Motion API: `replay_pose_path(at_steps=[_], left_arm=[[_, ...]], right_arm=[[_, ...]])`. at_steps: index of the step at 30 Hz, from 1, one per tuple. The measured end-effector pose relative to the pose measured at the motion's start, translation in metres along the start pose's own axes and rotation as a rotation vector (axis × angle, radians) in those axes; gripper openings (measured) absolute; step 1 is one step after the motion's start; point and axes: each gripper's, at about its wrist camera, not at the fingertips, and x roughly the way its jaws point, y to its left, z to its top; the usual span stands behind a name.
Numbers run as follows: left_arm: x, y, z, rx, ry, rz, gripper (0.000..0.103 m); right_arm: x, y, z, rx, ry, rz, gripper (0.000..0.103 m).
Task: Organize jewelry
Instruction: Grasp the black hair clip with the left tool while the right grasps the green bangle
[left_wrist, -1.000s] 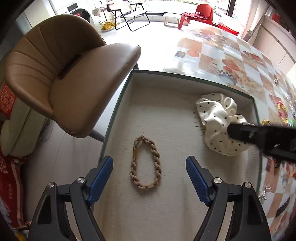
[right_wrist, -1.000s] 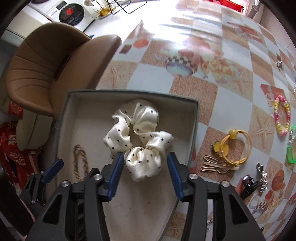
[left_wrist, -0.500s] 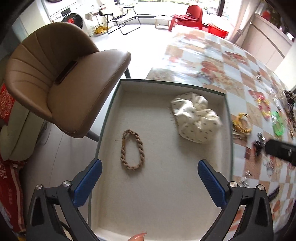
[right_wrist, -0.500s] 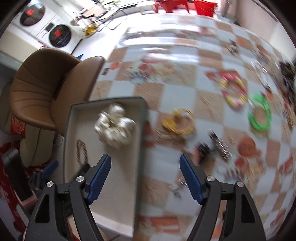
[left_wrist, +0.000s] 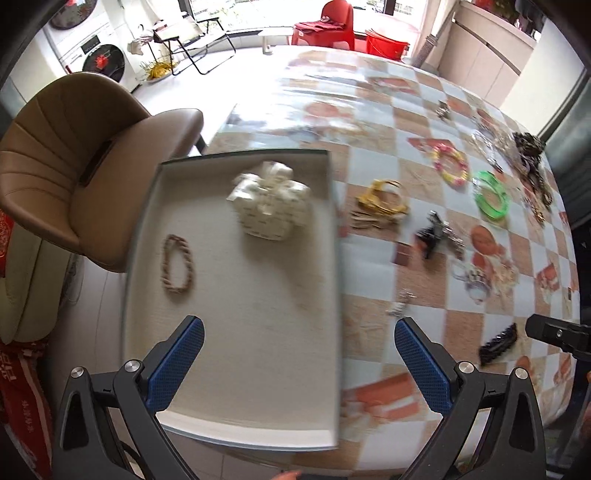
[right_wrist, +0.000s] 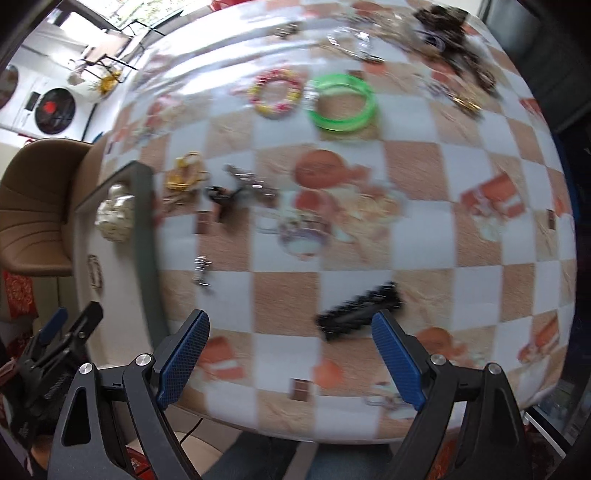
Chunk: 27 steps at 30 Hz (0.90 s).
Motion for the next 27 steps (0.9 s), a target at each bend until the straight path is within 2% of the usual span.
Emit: replay_pose_path(at_steps=[7, 18, 19, 21, 27], left_arm=[[0.013, -0.042, 0.004, -0.008, 0.052, -0.016, 0.103], [0.045, -0.09, 0.036, 0.047, 0.053, 0.014, 0.103], [0.049, -0.094, 0.04, 0.056, 0.053, 0.016, 0.103], [0.057, -0.099, 0.045, 0.068, 0.057, 0.022, 0.092], [0.08, -0.112, 0.057, 0.094, 0.059, 0.033, 0.092]], right_arm=[[-0.002, -0.031, 0.025, -0.037, 0.011, -0.018, 0.091], [0.015, -0.051, 0.084, -0.089, 0.012, -0.047, 0.091], [0.018, -0.052, 0.09, -0.077, 0.003, -0.058, 0.091], [0.023, -0.055, 0.099, -0.078, 0.002, -0.063, 0.091], [0.042, -0.06, 0.13, -0.082, -0.015, -0.092, 0.091]])
